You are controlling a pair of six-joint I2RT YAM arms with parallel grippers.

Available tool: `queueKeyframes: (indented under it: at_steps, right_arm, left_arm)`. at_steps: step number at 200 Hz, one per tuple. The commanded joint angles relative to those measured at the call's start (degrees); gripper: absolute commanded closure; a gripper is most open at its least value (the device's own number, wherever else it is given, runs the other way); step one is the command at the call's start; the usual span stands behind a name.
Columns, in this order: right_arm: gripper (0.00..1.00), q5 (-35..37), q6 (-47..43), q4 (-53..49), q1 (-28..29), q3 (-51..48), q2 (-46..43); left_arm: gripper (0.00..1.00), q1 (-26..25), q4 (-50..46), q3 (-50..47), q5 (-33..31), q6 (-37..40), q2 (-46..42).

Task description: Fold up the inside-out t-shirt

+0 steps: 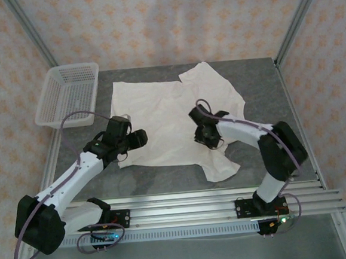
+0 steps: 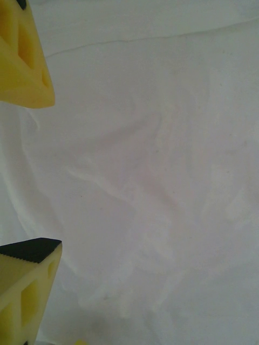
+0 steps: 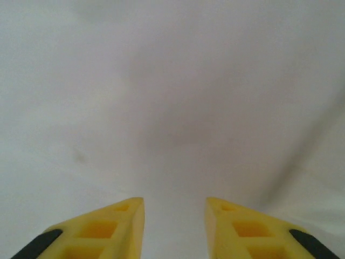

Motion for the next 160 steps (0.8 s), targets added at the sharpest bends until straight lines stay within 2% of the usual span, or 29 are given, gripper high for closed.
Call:
queueKeyframes:
  at_steps: [1, 14, 31, 59, 79, 93, 115, 160]
  right_arm:
    - [0.61, 6.9, -1.9, -5.0, -0.2, 4.6, -2.7]
    - [0.55, 11.0, -2.6, -7.1, -0.8, 2.5, -8.7]
    - [0.54, 13.8, -1.0, -9.1, -3.9, -5.0, -18.4]
    - [0.54, 9.4, 5.0, -9.2, -13.8, -23.5, -37.2]
    - [0.54, 5.8, 6.4, -10.2, -17.0, -31.5, -46.1]
    - [0.55, 2.4, 6.2, -9.8, -17.5, -34.2, -47.1]
    - [0.56, -2.3, 5.3, -6.7, -17.6, -36.2, -44.0]
    - [0.56, -4.0, 4.3, -3.2, -17.5, -36.5, -38.4]
  left_arm:
    - [0.34, -0.7, -0.4, -0.3, -0.8, 0.8, 0.3]
    - [0.34, -0.8, -0.6, -0.9, -1.1, 1.0, 0.1]
    - [0.34, -0.8, 0.1, -1.6, -0.8, 0.9, -0.1]
    - [0.34, -1.4, 0.8, -1.4, -0.1, 0.8, -0.1]
    - [0.34, -1.7, 0.6, -0.7, -0.2, 0.8, 0.3]
    - [0.34, -1.7, 0.5, -0.3, -0.1, 1.1, 0.9]
    - [0.34, -1.8, 0.7, 0.0, 0.1, 1.4, 2.0]
    - [0.34, -1.9, 0.8, -0.7, -0.6, 0.9, 1.9]
